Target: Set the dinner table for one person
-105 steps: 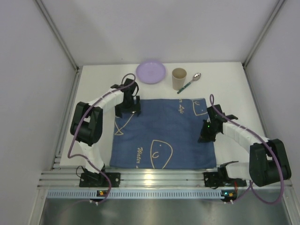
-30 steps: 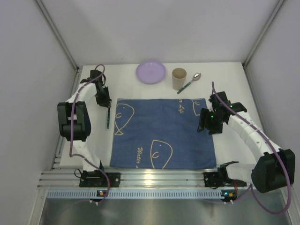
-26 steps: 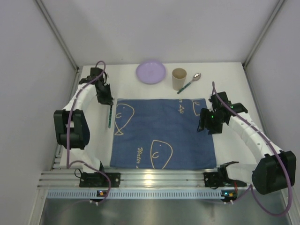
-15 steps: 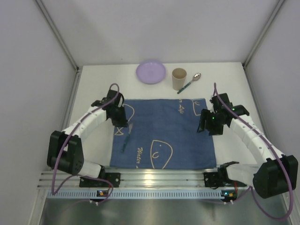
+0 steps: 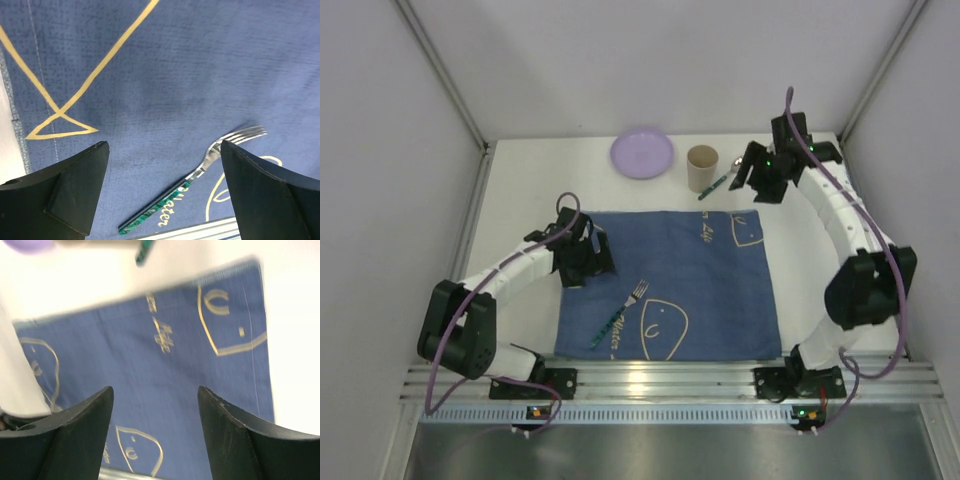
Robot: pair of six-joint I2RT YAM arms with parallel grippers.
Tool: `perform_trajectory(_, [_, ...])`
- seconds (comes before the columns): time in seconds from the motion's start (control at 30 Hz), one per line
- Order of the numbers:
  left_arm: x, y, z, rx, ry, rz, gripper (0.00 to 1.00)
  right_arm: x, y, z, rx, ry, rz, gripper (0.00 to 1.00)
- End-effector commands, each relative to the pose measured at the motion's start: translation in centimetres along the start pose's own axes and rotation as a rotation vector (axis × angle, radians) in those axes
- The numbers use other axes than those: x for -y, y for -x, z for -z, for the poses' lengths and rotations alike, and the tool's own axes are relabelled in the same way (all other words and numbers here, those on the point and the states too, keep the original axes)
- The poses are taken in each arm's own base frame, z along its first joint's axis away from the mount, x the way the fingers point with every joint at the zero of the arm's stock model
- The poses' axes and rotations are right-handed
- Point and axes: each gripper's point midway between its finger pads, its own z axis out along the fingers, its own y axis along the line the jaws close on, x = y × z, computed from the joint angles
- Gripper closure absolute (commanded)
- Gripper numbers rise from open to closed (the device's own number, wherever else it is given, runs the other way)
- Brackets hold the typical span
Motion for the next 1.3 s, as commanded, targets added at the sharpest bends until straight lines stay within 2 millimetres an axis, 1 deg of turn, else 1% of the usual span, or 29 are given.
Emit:
perform_trajectory(0.0, [3.5, 2.9, 2.8, 0.097, -0.127, -0.053, 0.02, -1.1, 5.9, -2.9, 0.065, -0.005, -0.080, 0.32])
perform_trajectory(0.03, [3.9, 3.0, 3.1, 0.095, -0.141, -0.067, 0.02, -0.4, 6.0, -5.5, 0.019, -0.042, -0.102, 0.32])
perform_trajectory(0.07, [4.2, 3.0, 3.5, 0.090, -0.156, -0.085, 0.02, -1.4, 8.4, -5.4, 0.064, -0.018, -0.126, 0.32])
perform_trajectory(0.1, [5.0, 2.7, 3.9, 0.070, -0.199, -0.132, 0.02, -1.3, 9.2, -6.2, 0.059, -0.021, -0.151, 0.32])
perform_trajectory(0.13, [5.3, 2.5, 4.1, 0.059, -0.221, -0.159, 0.02, -0.6, 9.1, -8.6, 0.022, -0.042, -0.177, 0.33])
perform_trajectory(0.17, [5.4, 2.1, 4.0, 0.033, -0.233, -0.184, 0.03, -1.4, 10.6, -8.6, 0.051, -0.019, -0.208, 0.33])
perform_trajectory(0.2, [5.7, 1.2, 4.1, -0.006, -0.260, -0.237, 0.05, -1.5, 10.9, -9.2, 0.041, -0.008, -0.229, 0.33])
perform_trajectory(0.23, [5.7, 0.6, 4.0, -0.037, -0.269, -0.258, 0.06, -1.0, 11.0, -10.7, 0.028, -0.012, -0.252, 0.33])
perform_trajectory(0.27, [5.6, -0.1, 3.8, -0.065, -0.273, -0.278, 0.08, -1.4, 11.5, -10.9, 0.031, 0.008, -0.283, 0.33])
perform_trajectory(0.3, [5.5, -1.5, 3.4, -0.116, -0.284, -0.310, 0.10, -1.0, 11.7, -11.3, 0.029, 0.008, -0.301, 0.33])
perform_trajectory(0.33, [5.4, -2.2, 3.2, -0.132, -0.287, -0.324, 0.11, -1.0, 12.0, -11.5, 0.038, 0.020, -0.310, 0.33])
perform_trajectory(0.4, [4.9, -4.3, 2.7, -0.186, -0.292, -0.345, 0.12, -0.7, 11.8, -11.6, 0.040, 0.027, -0.322, 0.33])
perform_trajectory(0.43, [4.5, -4.7, 2.4, -0.191, -0.277, -0.351, 0.12, -0.5, 11.7, -11.6, 0.040, 0.025, -0.317, 0.33])
perform_trajectory(0.5, [4.2, -5.8, 2.1, -0.205, -0.271, -0.373, 0.13, 0.5, 10.2, -12.1, 0.006, 0.005, -0.308, 0.33])
perform_trajectory(0.53, [4.4, -6.0, 1.9, -0.206, -0.271, -0.381, 0.13, 0.6, 9.8, -11.7, 0.003, 0.008, -0.301, 0.33])
perform_trajectory(0.57, [4.5, -5.7, 1.8, -0.196, -0.249, -0.383, 0.19, 1.4, 8.5, -12.0, -0.036, -0.009, -0.295, 0.33])
perform_trajectory(0.63, [4.4, -6.4, 1.1, -0.231, -0.207, -0.399, 0.27, 2.2, 7.6, -11.2, -0.063, -0.022, -0.293, 0.33])
perform_trajectory(0.67, [4.5, -6.6, 0.8, -0.236, -0.178, -0.419, 0.31, 3.0, 6.4, -11.4, -0.089, -0.039, -0.276, 0.33])
perform_trajectory(0.73, [4.1, -7.5, -0.2, -0.271, -0.144, -0.444, 0.33, 3.8, 6.1, -10.6, -0.081, -0.048, -0.266, 0.33])
perform_trajectory(0.77, [3.7, -7.7, -0.7, -0.274, -0.116, -0.460, 0.38, 4.6, 5.0, -10.8, -0.107, -0.057, -0.262, 0.34])
perform_trajectory(0.83, [3.5, -8.6, -1.1, -0.296, -0.089, -0.490, 0.42, 5.5, 4.8, -10.4, -0.107, -0.052, -0.266, 0.33])
perform_trajectory(0.87, [3.0, -9.0, -1.7, -0.304, -0.060, -0.496, 0.43, 5.9, 3.9, -10.6, -0.134, -0.050, -0.267, 0.34])
perform_trajectory(0.9, [2.9, -9.2, -1.9, -0.307, -0.050, -0.501, 0.43, 7.1, 4.4, -10.3, -0.118, -0.056, -0.289, 0.34])
perform_trajectory(0.97, [2.2, -9.6, -2.5, -0.316, -0.012, -0.506, 0.44, 8.3, 3.5, -10.4, -0.132, -0.071, -0.296, 0.34])
perform_trajectory(1.03, [1.4, -9.5, -2.9, -0.316, 0.033, -0.505, 0.47, 9.1, 3.5, -10.3, -0.124, -0.065, -0.313, 0.34])
perform_trajectory(1.1, [0.8, -9.4, -3.2, -0.314, 0.070, -0.496, 0.54, 9.9, 2.9, -10.5, -0.140, -0.064, -0.329, 0.34])
perform_trajectory(1.2, [0.8, -9.2, -3.4, -0.304, 0.090, -0.474, 0.76, 10.8, 2.9, -10.6, -0.143, -0.071, -0.333, 0.34])
perform_trajectory(1.23, [0.6, -9.0, -3.3, -0.296, 0.106, -0.472, 0.85, 11.0, 3.0, -10.7, -0.142, -0.071, -0.335, 0.34])
perform_trajectory(1.27, [0.8, -8.7, -3.3, -0.288, 0.109, -0.467, 0.86, 11.3, 3.0, -10.8, -0.145, -0.070, -0.343, 0.34])
